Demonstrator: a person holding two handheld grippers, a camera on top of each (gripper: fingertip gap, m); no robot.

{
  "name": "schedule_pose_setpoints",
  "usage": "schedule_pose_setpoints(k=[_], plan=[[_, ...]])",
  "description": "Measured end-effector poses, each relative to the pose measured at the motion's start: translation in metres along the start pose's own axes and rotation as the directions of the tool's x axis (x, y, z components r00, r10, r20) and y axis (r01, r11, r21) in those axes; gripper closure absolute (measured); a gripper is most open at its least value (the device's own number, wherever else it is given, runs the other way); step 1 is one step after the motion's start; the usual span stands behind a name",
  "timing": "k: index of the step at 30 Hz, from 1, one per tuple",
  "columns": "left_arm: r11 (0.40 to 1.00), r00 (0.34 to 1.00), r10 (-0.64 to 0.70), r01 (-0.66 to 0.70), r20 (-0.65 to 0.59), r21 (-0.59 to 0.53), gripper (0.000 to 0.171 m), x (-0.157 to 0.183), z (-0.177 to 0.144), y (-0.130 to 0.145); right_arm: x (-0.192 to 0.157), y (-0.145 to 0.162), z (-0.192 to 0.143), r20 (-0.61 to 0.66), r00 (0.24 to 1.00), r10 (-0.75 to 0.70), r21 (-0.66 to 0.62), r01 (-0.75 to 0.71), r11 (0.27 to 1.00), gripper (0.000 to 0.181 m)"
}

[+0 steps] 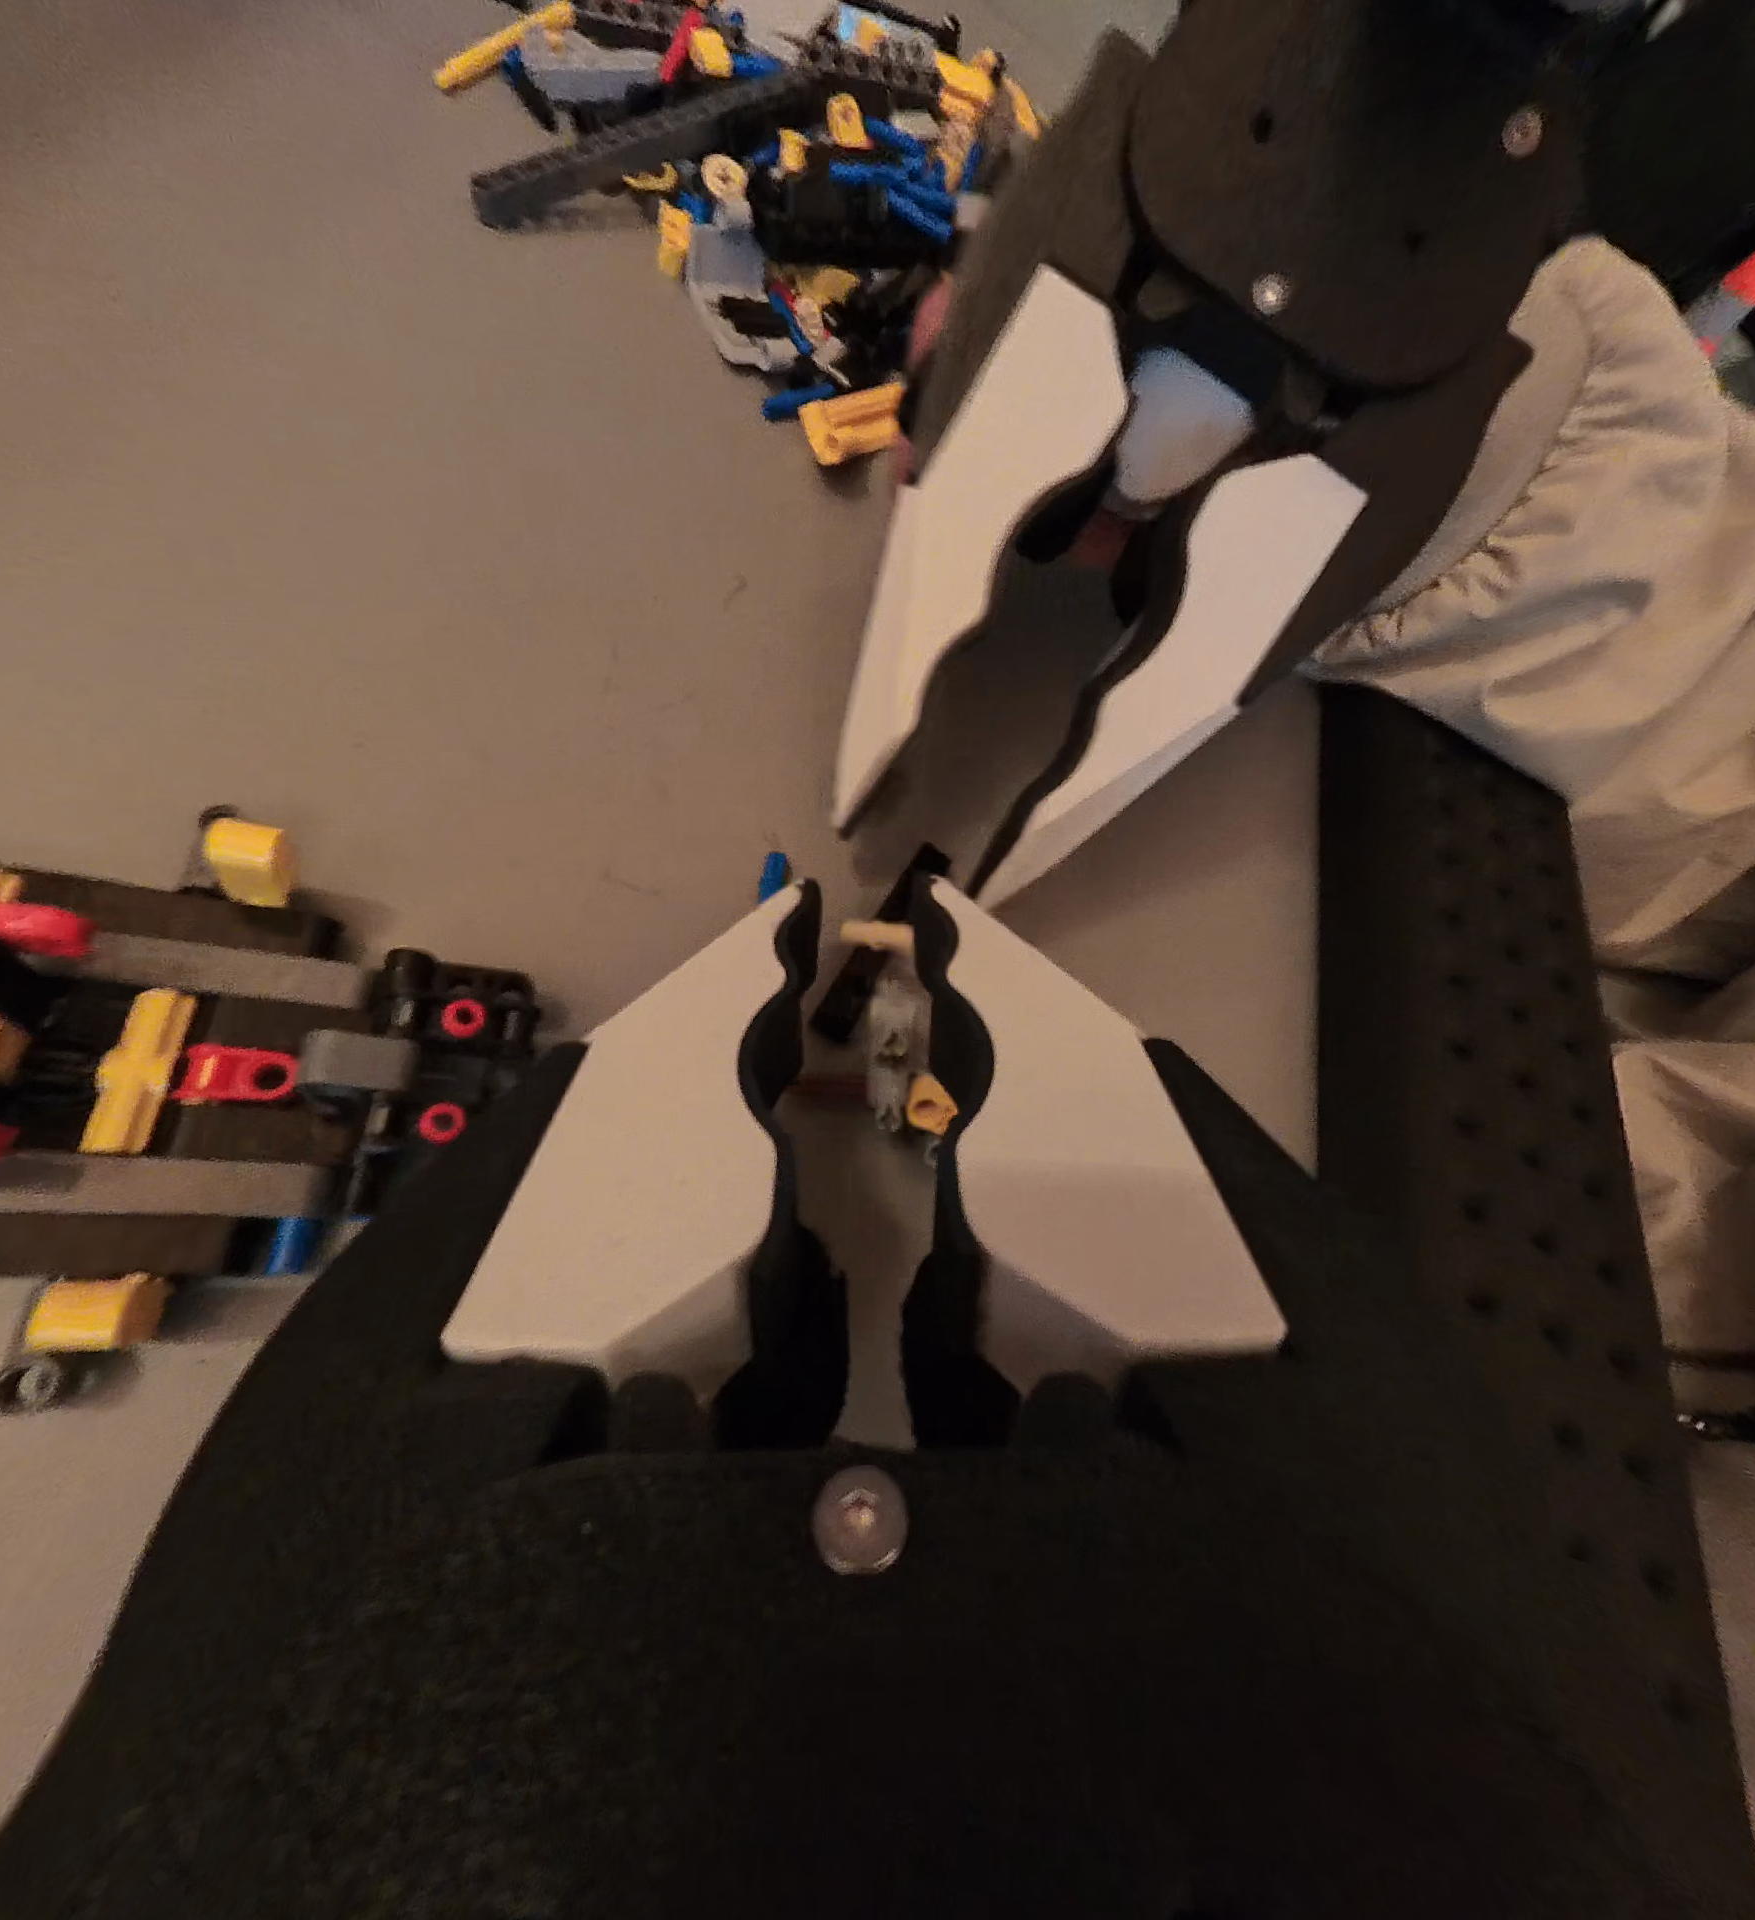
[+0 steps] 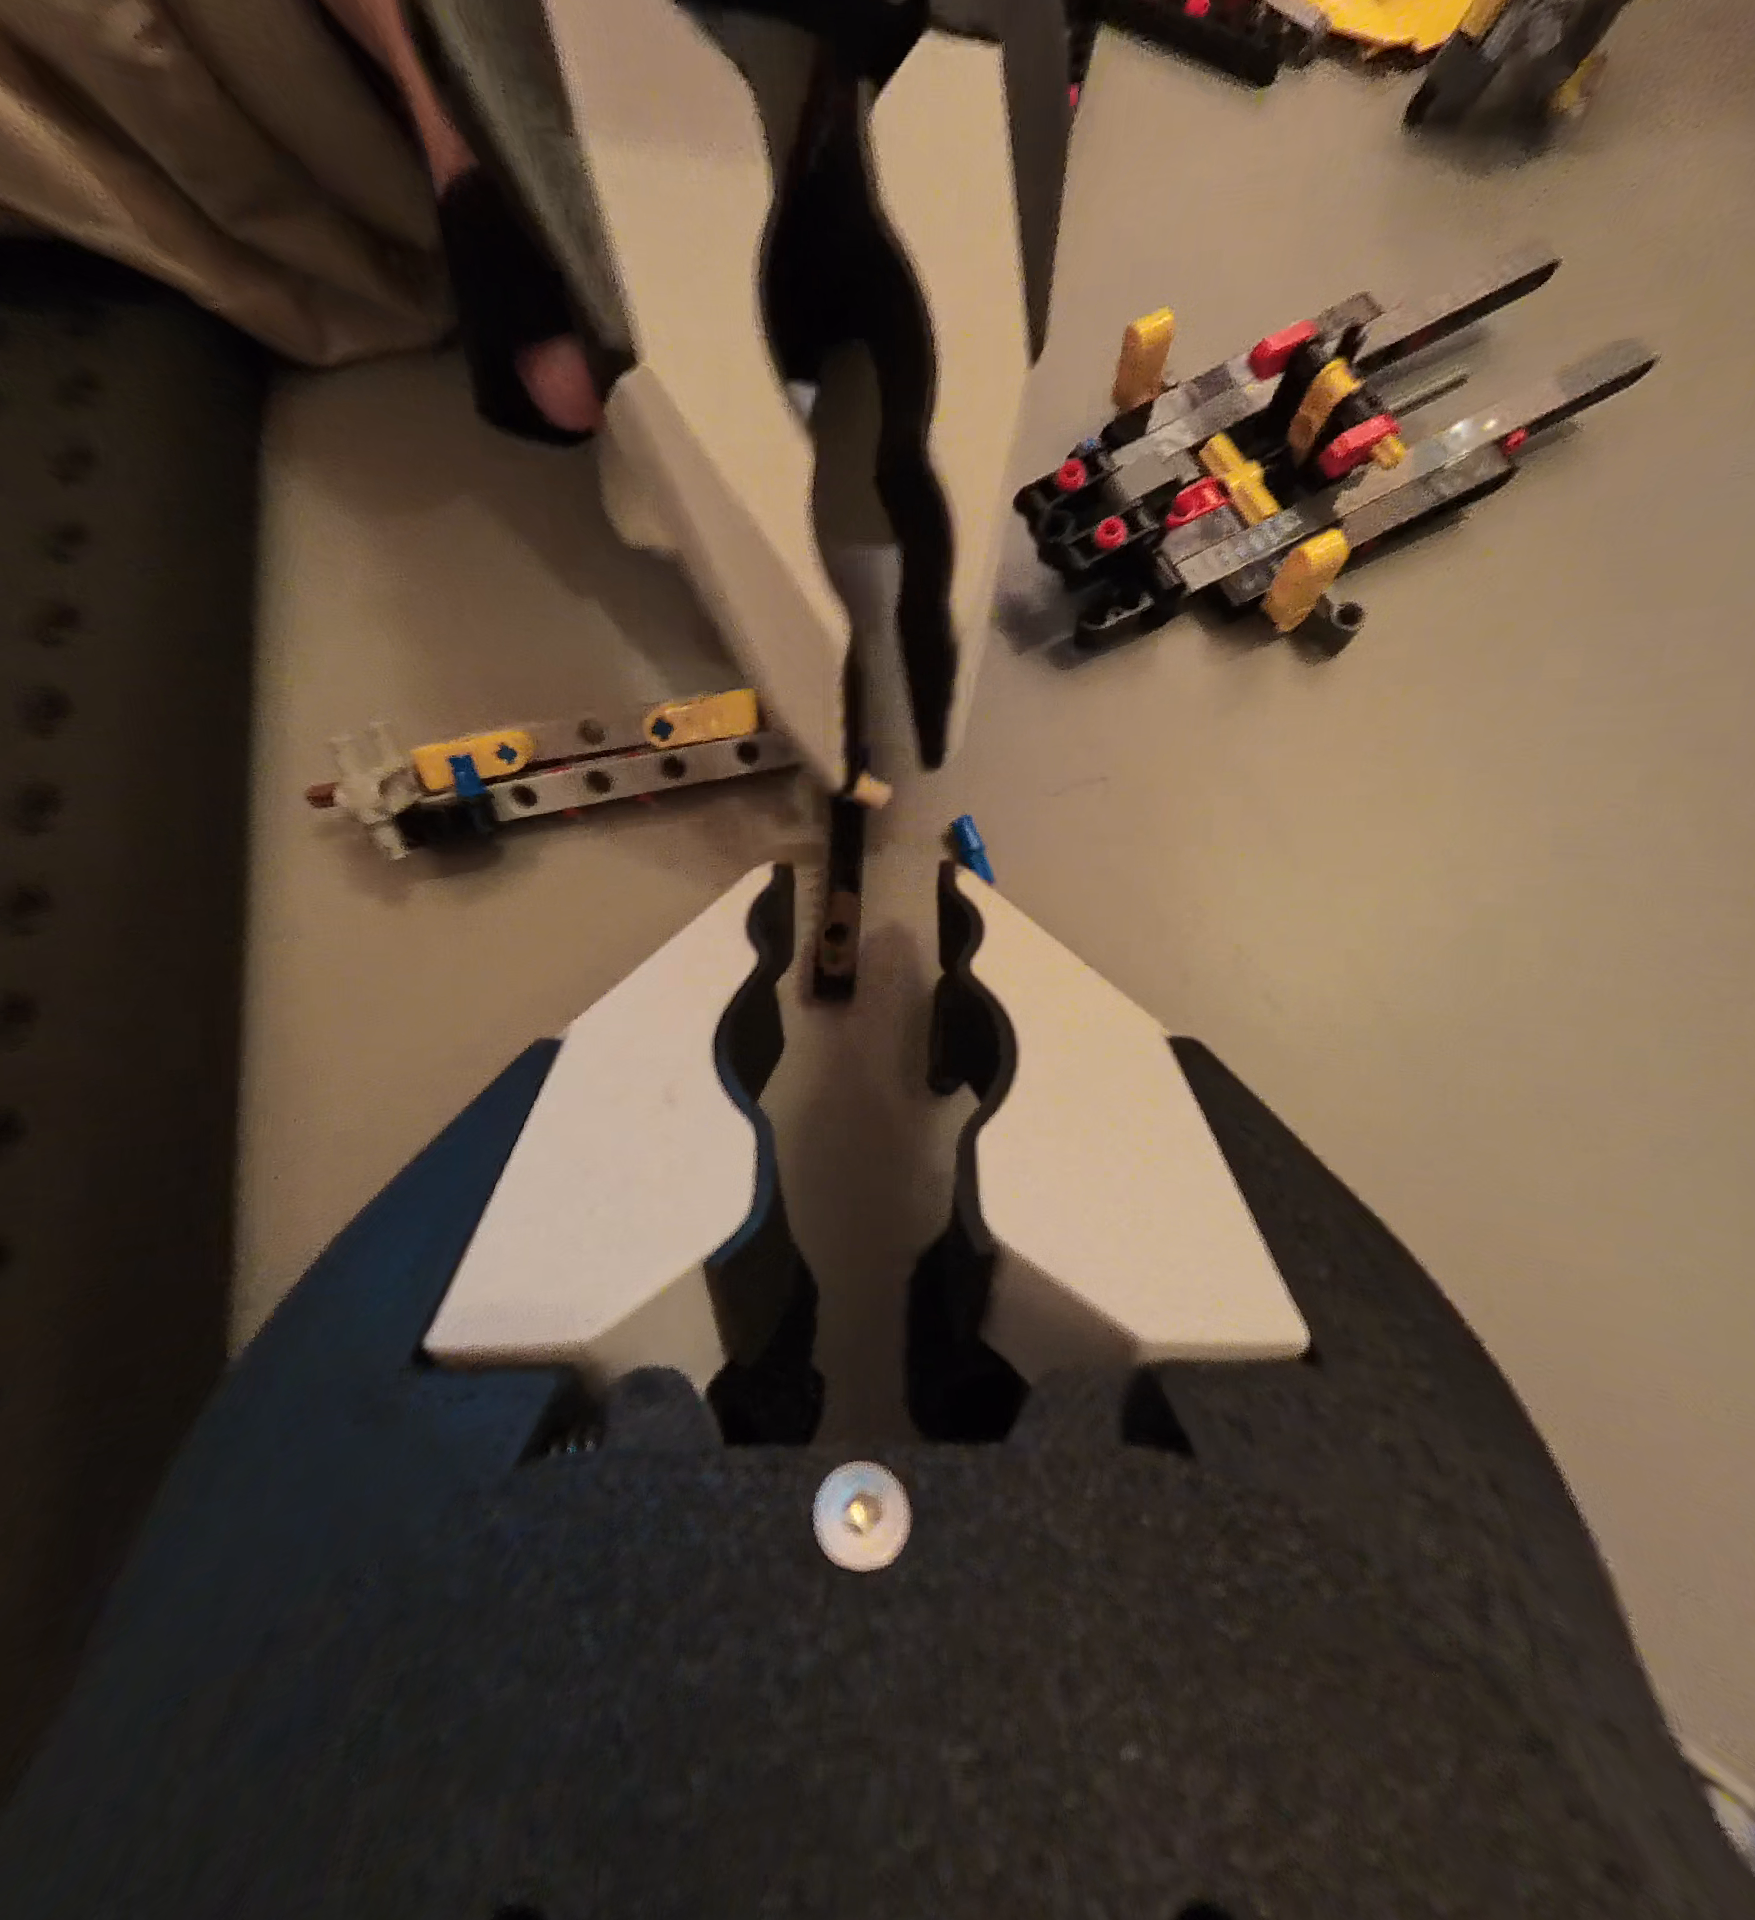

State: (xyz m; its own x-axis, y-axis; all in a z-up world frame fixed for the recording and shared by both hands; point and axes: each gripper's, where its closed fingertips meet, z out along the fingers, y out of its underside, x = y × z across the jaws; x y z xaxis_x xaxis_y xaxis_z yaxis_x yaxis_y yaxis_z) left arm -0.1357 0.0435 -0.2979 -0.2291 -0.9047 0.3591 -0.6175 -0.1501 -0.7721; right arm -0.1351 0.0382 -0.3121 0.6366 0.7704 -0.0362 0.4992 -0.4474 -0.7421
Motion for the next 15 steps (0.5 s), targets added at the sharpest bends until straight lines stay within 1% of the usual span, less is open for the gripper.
schedule_pose_setpoints(k=[3, 5, 7, 10, 13, 15], plan=[[0.999, 0.998, 0.039, -0.039, 0.041, 0.006, 0.154, 0.000, 0.002, -0.005, 0.005, -0.006, -0.001, -0.036, 0.999, -0.039, 0.032, 0.040, 0.999, 0.155], [0.999, 0.997, 0.033, -0.034, 0.074, 0.014, 0.154, -0.007, -0.002, -0.007, 0.005, -0.005, -0.003, -0.026, 0.999, -0.024, 0.040, 0.025, 0.999, 0.155], [0.998, 0.992, 0.021, -0.030, 0.126, 0.063, 0.155, -0.017, -0.013, -0.013, -0.006, -0.008, -0.001, 0.038, 0.999, -0.019, 0.066, 0.016, 0.998, 0.148], [0.993, 0.988, -0.009, -0.010, 0.156, 0.120, 0.155, -0.027, -0.026, -0.019, -0.009, -0.004, 0.007, 0.016, 0.998, -0.060, 0.022, 0.059, 0.998, 0.144], [0.991, 0.982, -0.022, -0.003, 0.188, 0.135, 0.155, -0.032, -0.030, -0.017, -0.007, 0.001, 0.013, -0.017, 0.996, -0.087, -0.030, 0.087, 0.996, 0.152], [0.992, 0.980, -0.012, -0.013, 0.199, 0.122, 0.155, -0.032, -0.029, -0.014, -0.007, 0.007, 0.017, -0.007, 0.997, -0.080, -0.062, 0.080, 0.995, 0.160]])
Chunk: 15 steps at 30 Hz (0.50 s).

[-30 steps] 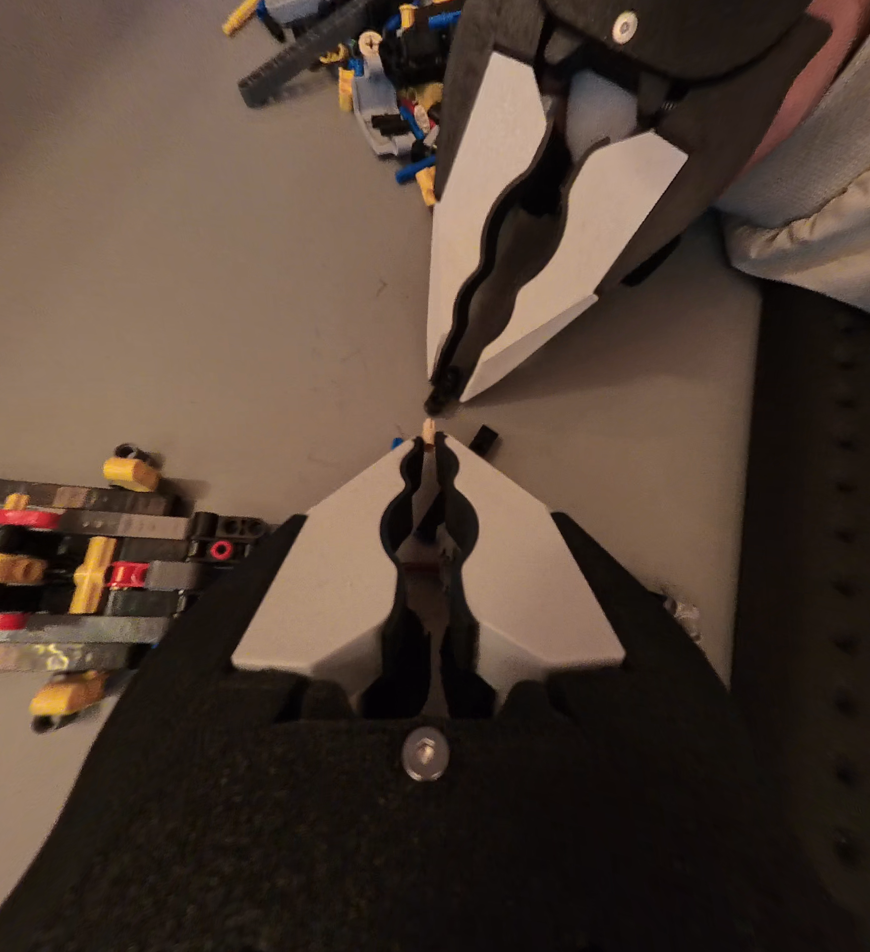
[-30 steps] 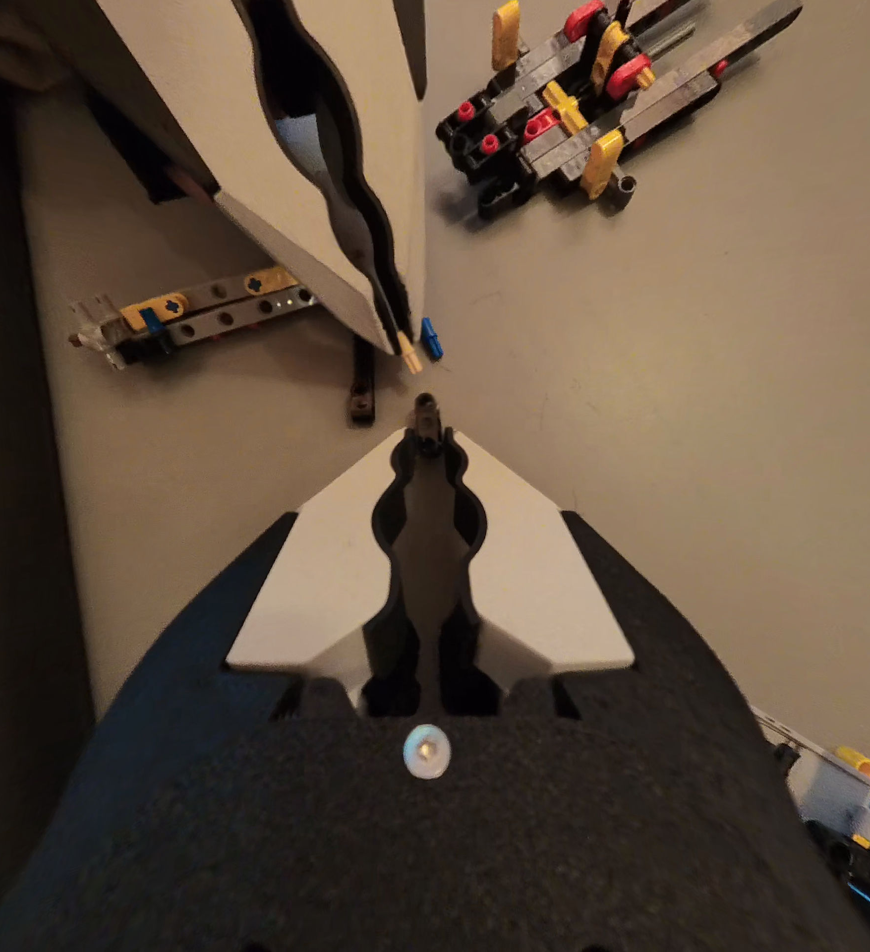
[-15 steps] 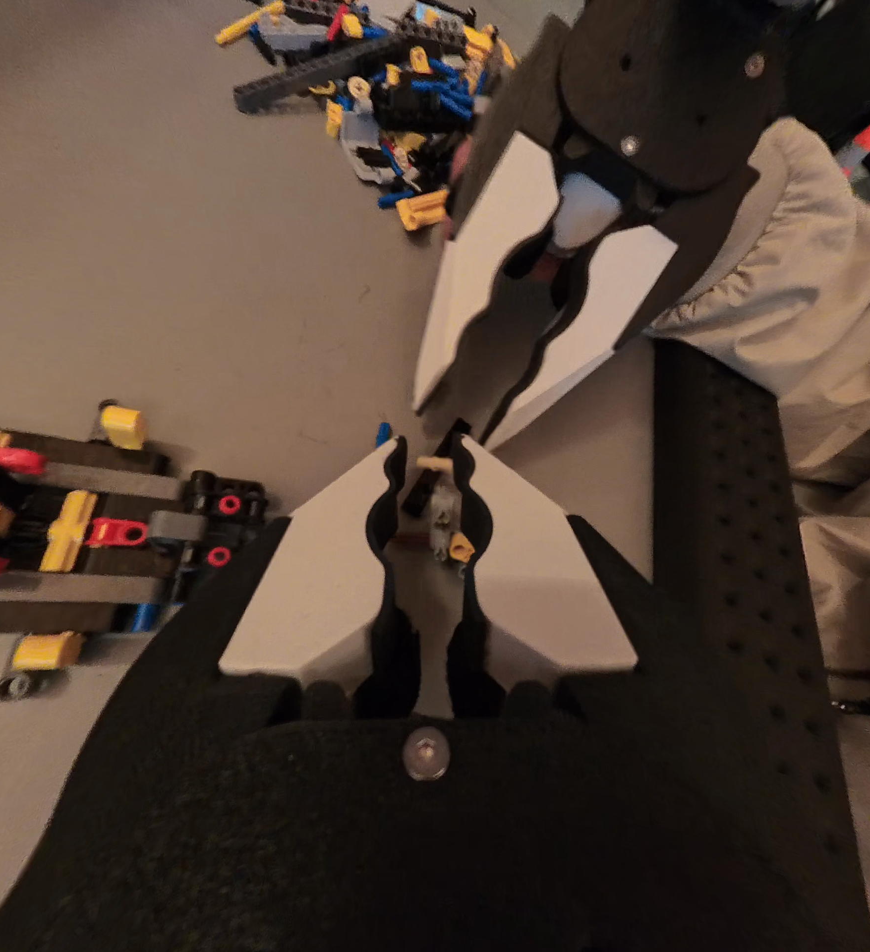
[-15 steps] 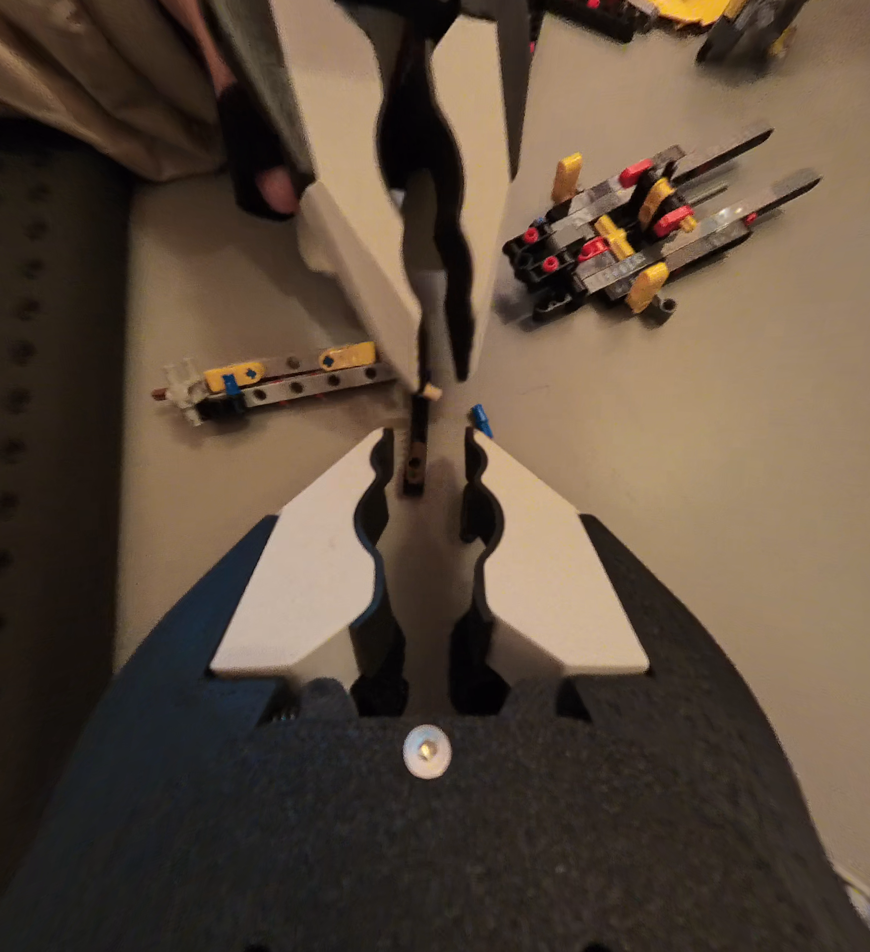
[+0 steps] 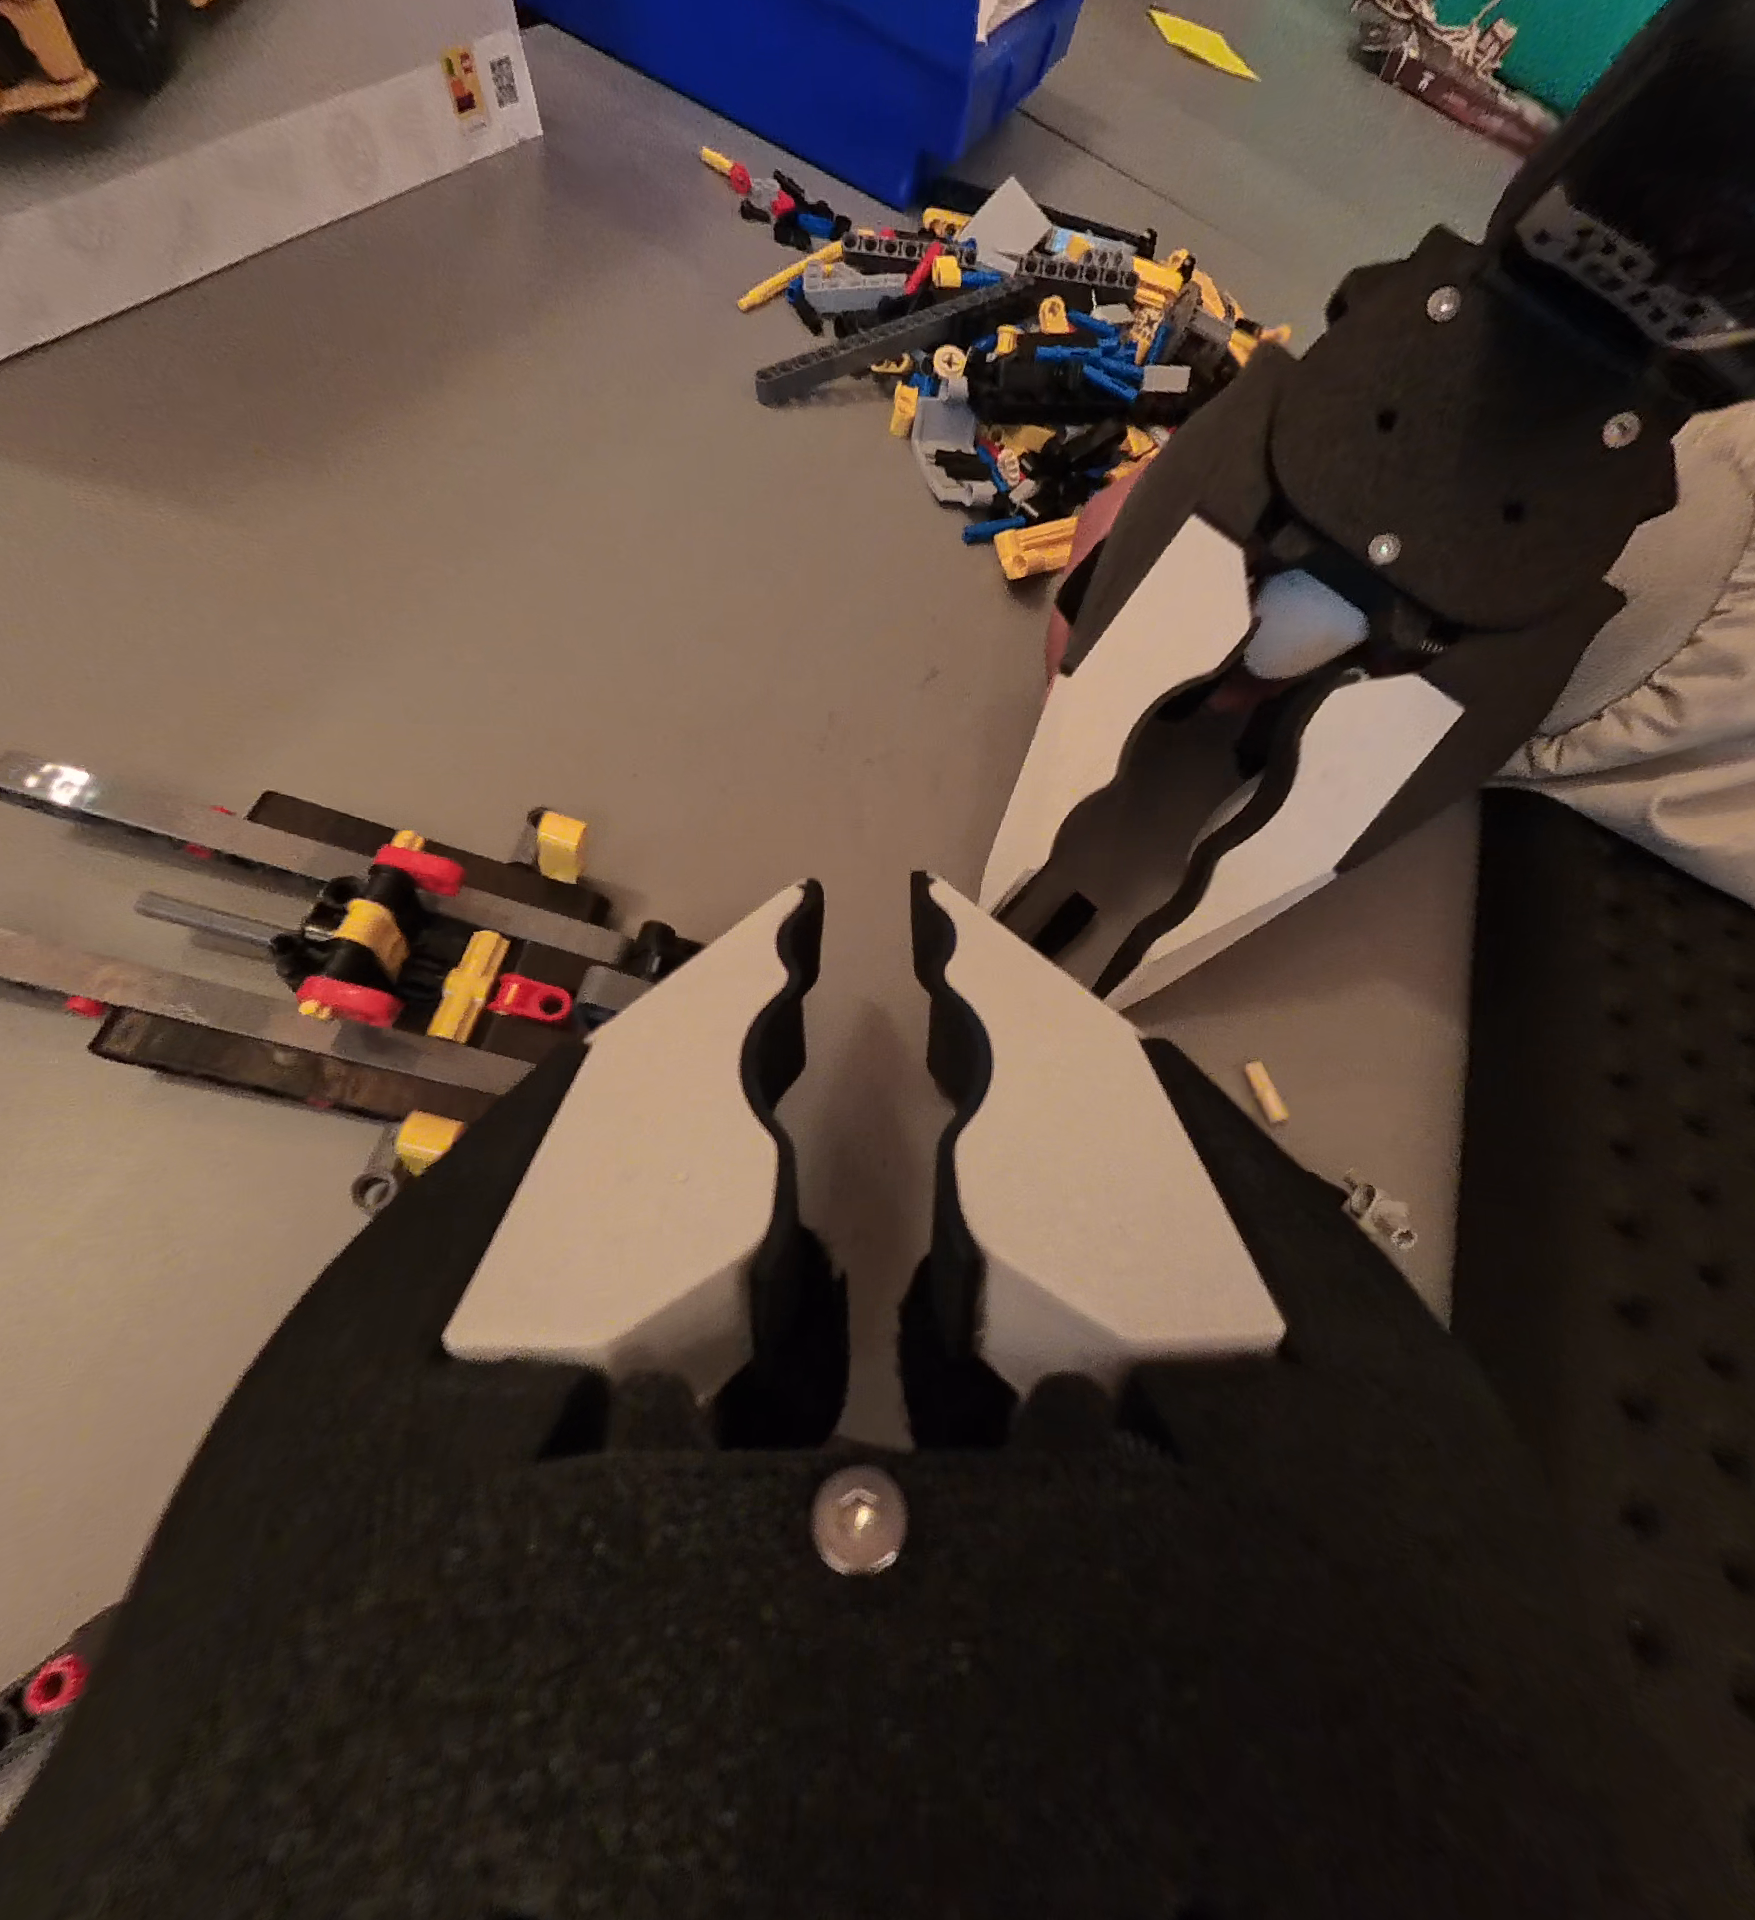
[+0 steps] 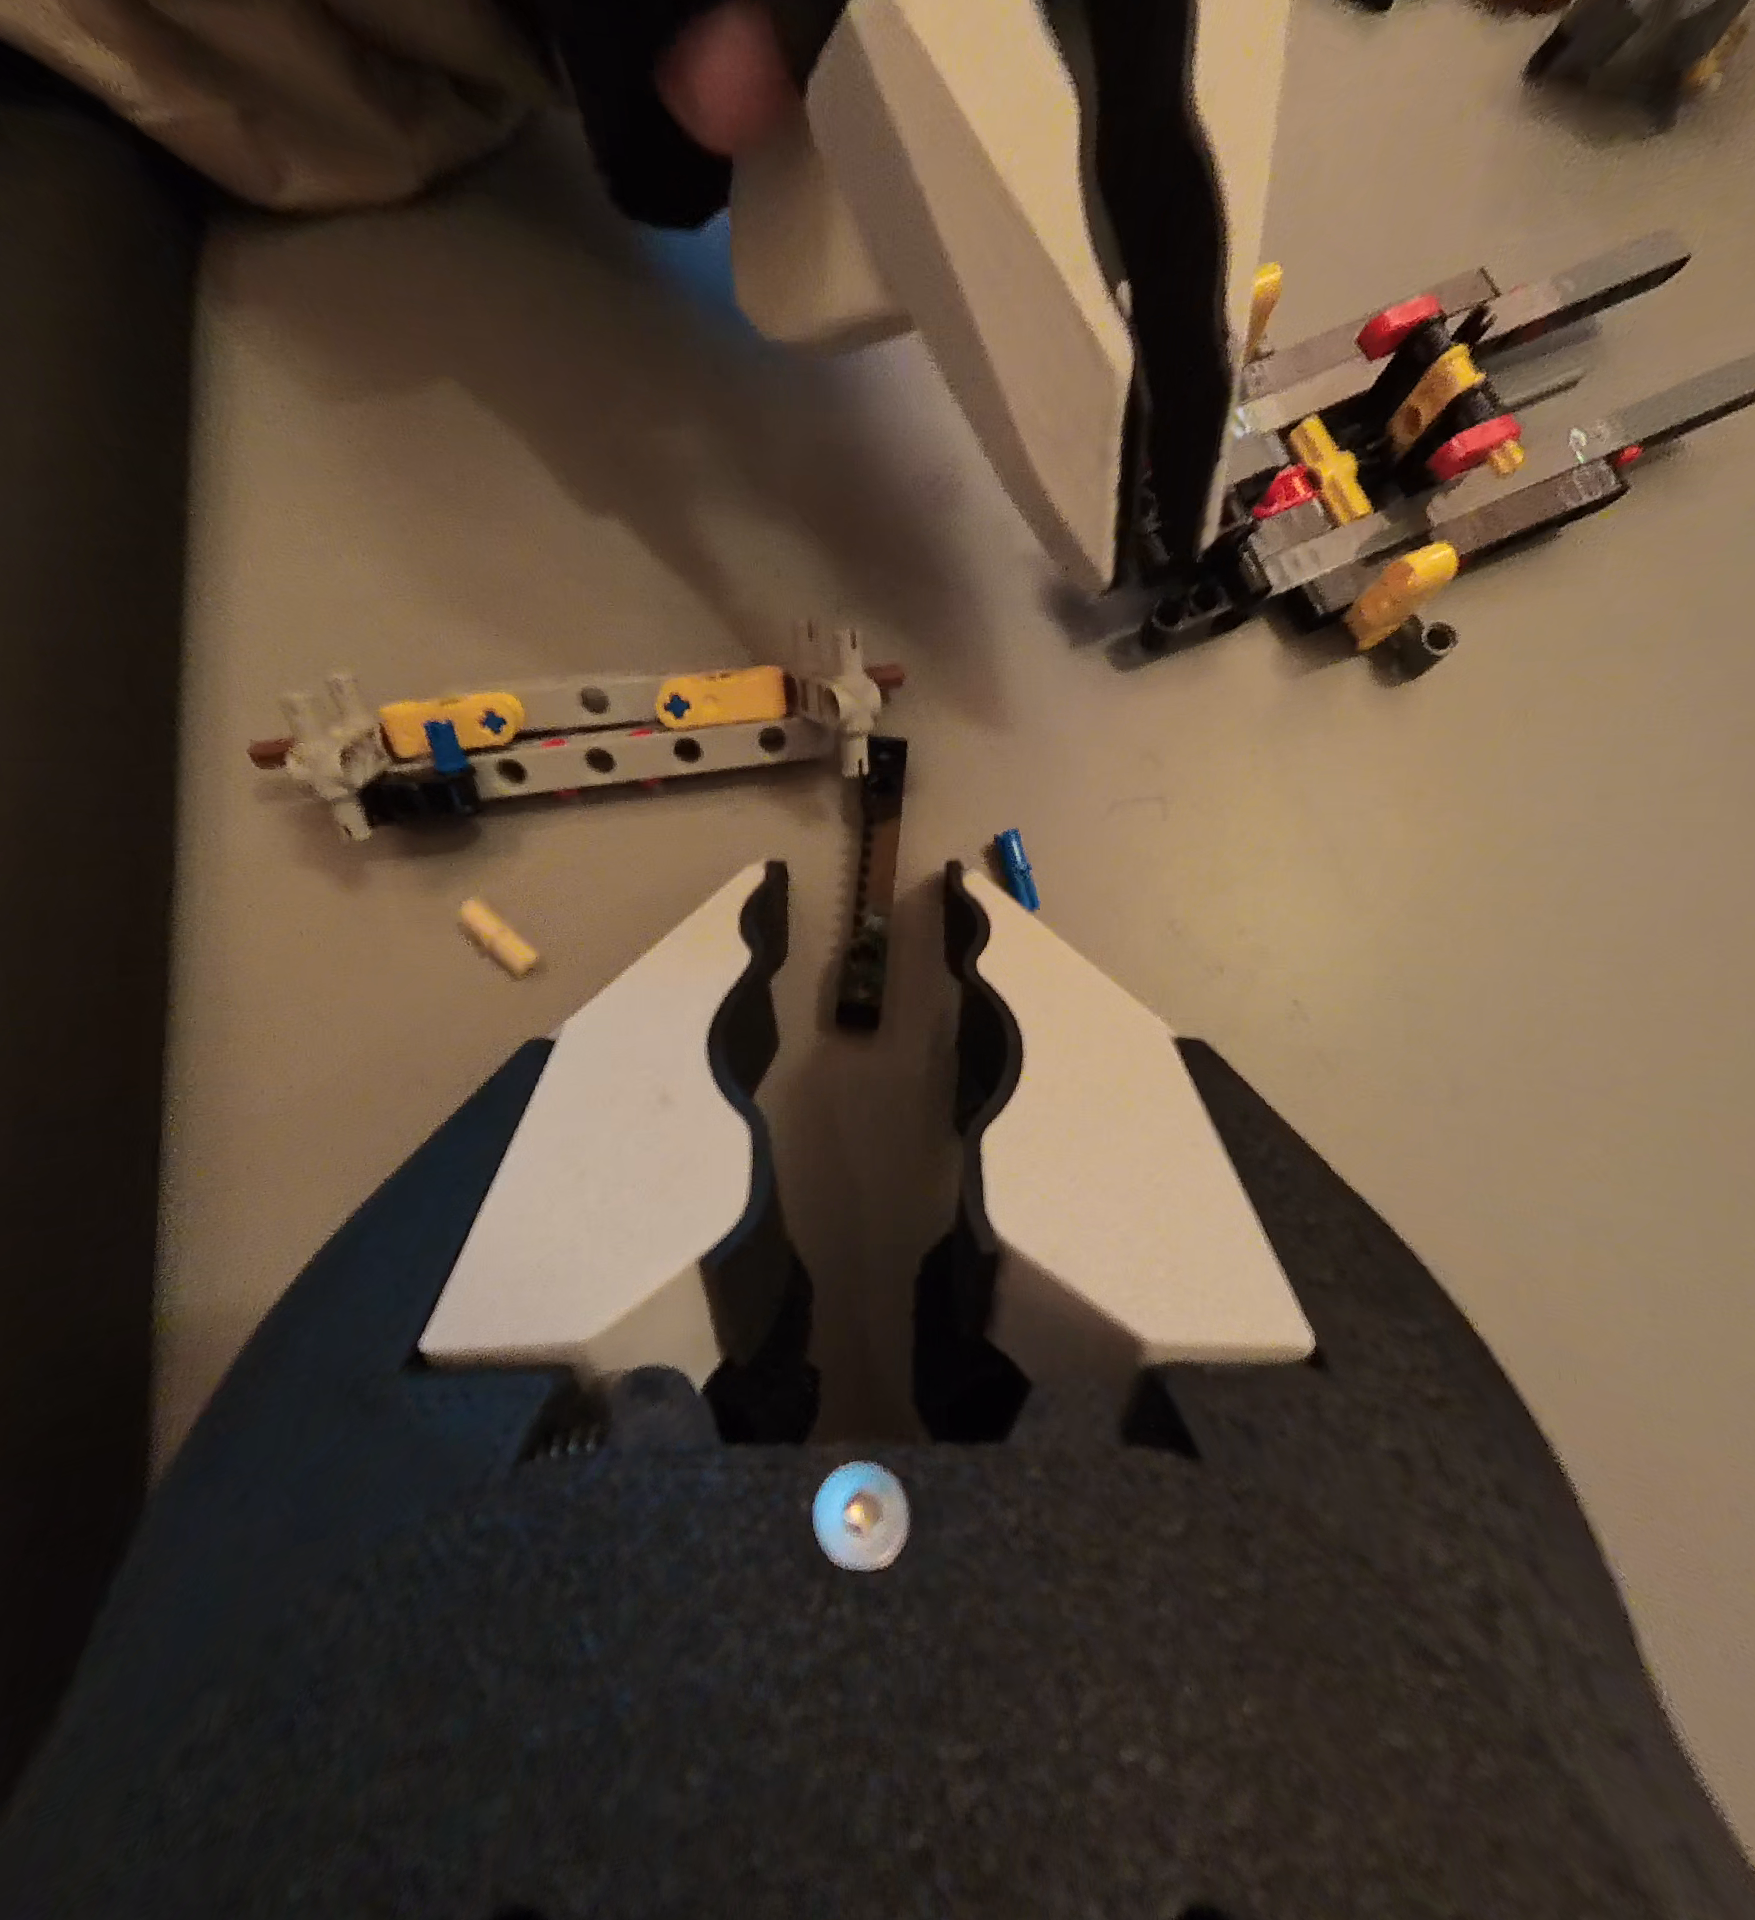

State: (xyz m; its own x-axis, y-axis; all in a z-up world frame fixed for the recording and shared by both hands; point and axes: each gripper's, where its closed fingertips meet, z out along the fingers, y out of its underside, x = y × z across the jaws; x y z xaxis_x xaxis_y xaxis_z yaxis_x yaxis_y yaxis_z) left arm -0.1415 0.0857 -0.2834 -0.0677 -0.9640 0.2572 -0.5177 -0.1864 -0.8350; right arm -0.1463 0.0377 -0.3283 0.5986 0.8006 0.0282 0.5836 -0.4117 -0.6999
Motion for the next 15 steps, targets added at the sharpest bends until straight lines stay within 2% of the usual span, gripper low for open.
schedule_pose_setpoints(k=[3, 5, 7, 9, 12, 14, 15], plan=[[1.000, 0.999, 0.026, -0.026, 0.021, -0.015, 0.156, -0.002, 0.001, 0.003, 0.006, 0.003, -0.003, -0.039, 0.999, 0.004, -0.020, -0.005, 1.000, 0.175], [1.000, 0.999, 0.026, -0.026, 0.033, -0.008, 0.156, -0.004, 0.000, 0.003, 0.010, 0.002, -0.019, -0.059, 0.998, -0.020, -0.014, 0.019, 1.000, 0.176], [1.000, 0.999, 0.012, -0.013, 0.041, 0.001, 0.156, -0.007, -0.003, 0.003, 0.043, 0.012, -0.056, -0.214, 0.976, 0.038, 0.000, -0.039, 0.999, 0.176], [1.000, 0.998, -0.003, 0.003, 0.056, 0.011, 0.156, -0.012, -0.006, 0.002, 0.080, 0.040, -0.103, -0.374, 0.915, 0.152, -0.002, -0.164, 0.986, 0.176], [0.999, 0.998, 0.002, -0.004, 0.063, 0.036, 0.156, -0.013, -0.010, -0.004, 0.113, 0.111, -0.159, -0.564, 0.790, 0.241, -0.091, -0.350, 0.932, 0.176], [0.999, 0.998, 0.006, -0.009, 0.066, 0.048, 0.156, -0.013, -0.012, -0.006, 0.115, 0.129, -0.175, -0.591, 0.750, 0.298, -0.043, -0.398, 0.916, 0.176], [0.999, 0.998, 0.005, -0.009, 0.064, 0.052, 0.156, -0.012, -0.012, -0.007, 0.112, 0.128, -0.176, -0.575, 0.748, 0.331, -0.002, -0.406, 0.914, 0.169]])
